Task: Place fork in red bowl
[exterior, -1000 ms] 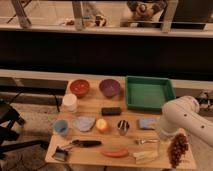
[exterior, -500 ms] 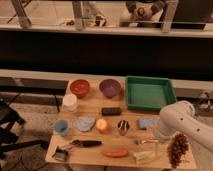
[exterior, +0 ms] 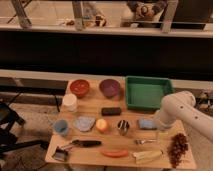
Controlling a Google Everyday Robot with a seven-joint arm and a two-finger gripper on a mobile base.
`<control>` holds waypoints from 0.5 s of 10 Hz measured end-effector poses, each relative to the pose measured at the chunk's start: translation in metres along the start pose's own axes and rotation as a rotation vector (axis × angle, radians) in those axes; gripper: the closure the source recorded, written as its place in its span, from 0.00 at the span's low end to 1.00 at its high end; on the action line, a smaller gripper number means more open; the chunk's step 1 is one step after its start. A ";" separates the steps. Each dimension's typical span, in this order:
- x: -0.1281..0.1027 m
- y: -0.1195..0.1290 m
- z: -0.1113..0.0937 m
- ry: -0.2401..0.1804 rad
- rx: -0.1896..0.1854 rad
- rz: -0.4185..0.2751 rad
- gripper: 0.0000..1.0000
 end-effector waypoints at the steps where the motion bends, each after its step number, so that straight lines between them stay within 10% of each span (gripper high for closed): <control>1: 0.002 -0.001 0.003 0.000 -0.002 0.002 0.20; 5: 0.002 0.013 0.010 0.010 0.005 -0.020 0.20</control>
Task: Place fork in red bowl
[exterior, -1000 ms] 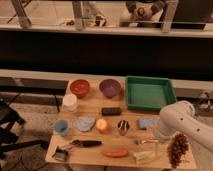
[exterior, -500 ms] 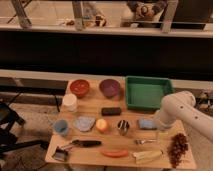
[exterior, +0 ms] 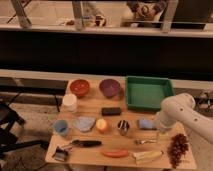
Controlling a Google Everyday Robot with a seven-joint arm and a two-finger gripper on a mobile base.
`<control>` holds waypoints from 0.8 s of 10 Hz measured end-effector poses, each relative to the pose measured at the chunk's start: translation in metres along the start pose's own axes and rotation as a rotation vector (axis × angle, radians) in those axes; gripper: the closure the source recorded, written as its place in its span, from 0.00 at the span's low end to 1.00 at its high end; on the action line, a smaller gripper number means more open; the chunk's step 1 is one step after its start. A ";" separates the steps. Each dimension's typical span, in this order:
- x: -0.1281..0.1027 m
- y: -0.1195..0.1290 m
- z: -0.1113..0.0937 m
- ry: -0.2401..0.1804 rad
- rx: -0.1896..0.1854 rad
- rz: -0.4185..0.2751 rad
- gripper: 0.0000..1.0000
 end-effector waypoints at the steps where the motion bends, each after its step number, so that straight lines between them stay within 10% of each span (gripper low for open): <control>1: -0.002 0.006 0.002 0.001 0.000 -0.008 0.20; 8: -0.015 0.026 0.004 -0.005 -0.007 -0.057 0.20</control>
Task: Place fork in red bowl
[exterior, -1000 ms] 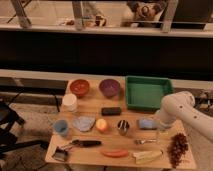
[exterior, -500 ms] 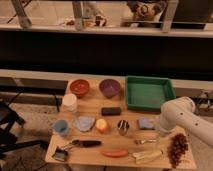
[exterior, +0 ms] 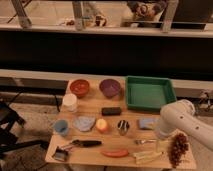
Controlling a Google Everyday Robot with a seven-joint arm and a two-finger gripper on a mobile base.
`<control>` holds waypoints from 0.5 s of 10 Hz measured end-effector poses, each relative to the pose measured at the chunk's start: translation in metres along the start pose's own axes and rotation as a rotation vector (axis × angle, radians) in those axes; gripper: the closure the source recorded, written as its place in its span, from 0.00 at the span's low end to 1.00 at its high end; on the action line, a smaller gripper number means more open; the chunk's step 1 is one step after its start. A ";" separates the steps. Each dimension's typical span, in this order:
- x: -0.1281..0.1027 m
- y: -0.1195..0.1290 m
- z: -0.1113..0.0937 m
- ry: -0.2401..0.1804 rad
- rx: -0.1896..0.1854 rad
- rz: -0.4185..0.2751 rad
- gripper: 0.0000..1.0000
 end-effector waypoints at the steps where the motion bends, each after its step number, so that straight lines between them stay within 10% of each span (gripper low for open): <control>1: -0.002 0.002 0.001 -0.007 0.002 -0.010 0.20; 5: -0.007 0.004 0.009 -0.034 -0.002 -0.039 0.20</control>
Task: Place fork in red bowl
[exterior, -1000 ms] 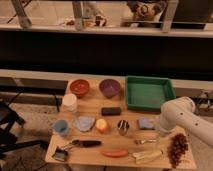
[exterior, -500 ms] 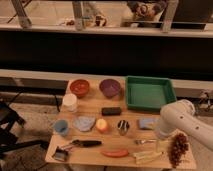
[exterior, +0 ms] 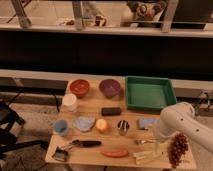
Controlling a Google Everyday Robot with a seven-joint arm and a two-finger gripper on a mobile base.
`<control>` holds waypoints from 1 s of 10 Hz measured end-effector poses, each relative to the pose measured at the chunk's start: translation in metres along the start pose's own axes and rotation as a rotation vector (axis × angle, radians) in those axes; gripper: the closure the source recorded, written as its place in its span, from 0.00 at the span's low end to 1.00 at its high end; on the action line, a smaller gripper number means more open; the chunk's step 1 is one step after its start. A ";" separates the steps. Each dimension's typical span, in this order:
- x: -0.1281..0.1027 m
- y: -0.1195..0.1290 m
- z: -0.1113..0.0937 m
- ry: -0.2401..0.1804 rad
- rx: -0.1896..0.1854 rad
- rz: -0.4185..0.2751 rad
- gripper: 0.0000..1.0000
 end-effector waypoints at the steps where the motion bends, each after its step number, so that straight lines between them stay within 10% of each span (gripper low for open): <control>1: -0.002 -0.001 0.001 -0.004 0.000 -0.006 0.20; 10: -0.013 -0.012 0.020 -0.017 -0.022 -0.050 0.31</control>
